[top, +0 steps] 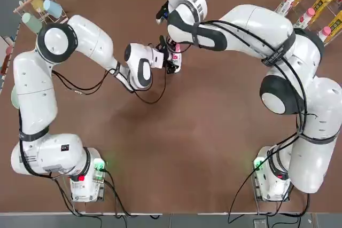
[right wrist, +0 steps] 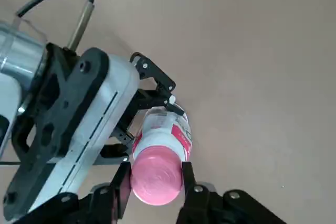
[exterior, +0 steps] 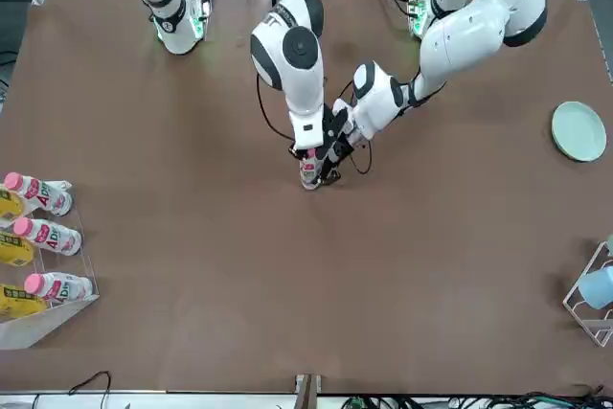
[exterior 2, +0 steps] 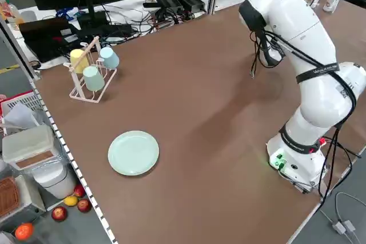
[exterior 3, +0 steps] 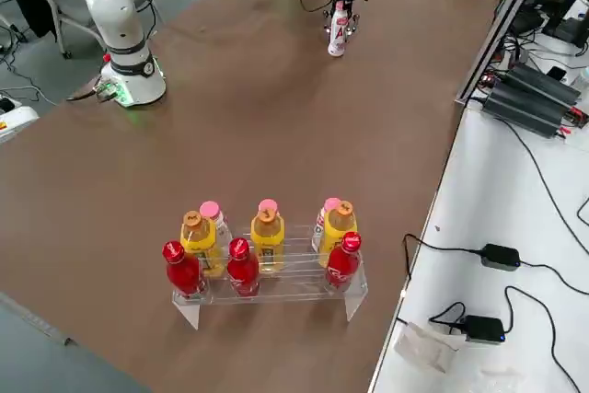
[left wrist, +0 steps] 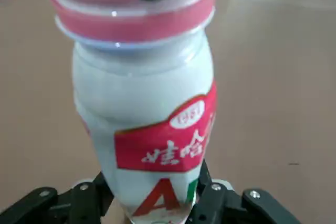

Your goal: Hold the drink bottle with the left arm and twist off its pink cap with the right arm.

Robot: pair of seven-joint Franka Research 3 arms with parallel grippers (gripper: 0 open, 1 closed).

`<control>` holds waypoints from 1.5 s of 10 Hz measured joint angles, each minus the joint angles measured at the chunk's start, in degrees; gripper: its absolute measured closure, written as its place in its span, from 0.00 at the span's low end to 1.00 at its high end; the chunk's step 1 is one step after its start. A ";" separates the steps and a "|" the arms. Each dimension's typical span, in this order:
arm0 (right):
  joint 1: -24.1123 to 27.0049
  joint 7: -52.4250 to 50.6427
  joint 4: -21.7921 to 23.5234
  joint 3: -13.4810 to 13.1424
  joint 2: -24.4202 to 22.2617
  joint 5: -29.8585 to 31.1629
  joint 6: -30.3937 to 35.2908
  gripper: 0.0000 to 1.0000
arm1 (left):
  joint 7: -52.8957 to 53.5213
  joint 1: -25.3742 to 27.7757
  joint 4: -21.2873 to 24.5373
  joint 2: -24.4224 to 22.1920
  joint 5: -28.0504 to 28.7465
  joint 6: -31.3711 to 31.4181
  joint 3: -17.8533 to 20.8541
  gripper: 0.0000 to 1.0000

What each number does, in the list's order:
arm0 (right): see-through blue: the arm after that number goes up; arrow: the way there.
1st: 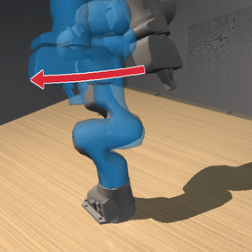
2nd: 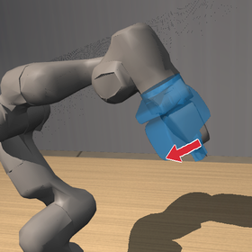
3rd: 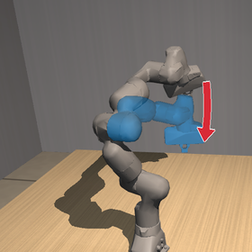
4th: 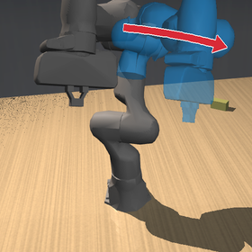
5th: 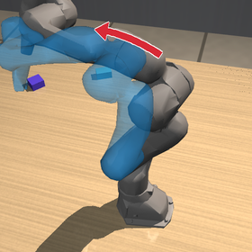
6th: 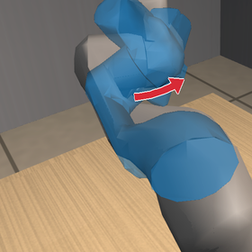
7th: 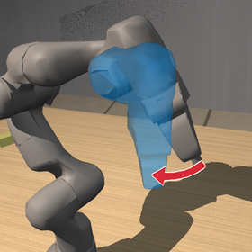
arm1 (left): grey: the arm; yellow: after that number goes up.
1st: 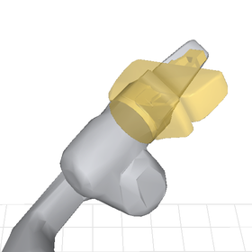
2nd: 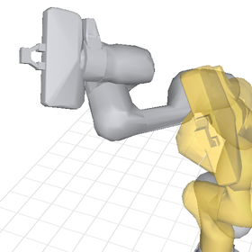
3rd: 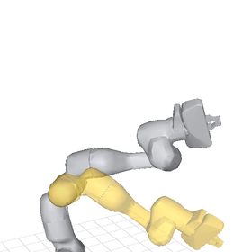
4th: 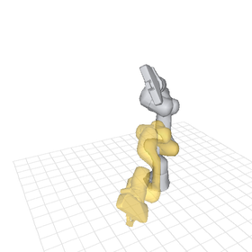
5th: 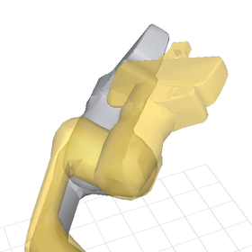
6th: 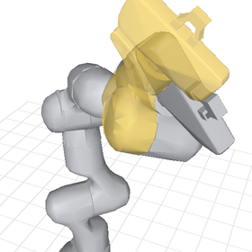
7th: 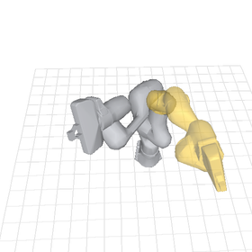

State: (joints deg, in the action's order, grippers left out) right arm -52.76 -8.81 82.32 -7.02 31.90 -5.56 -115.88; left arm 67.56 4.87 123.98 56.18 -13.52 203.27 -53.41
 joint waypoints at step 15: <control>-0.85 -16.86 -0.09 0.03 0.00 1.07 0.19 0.30 | -0.10 0.16 0.03 0.29 1.38 0.09 0.15 0.38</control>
State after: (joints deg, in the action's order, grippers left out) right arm -53.61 -25.68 82.23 -7.00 31.90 -4.48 -115.69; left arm 67.46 5.03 124.01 56.47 -12.14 203.35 -53.26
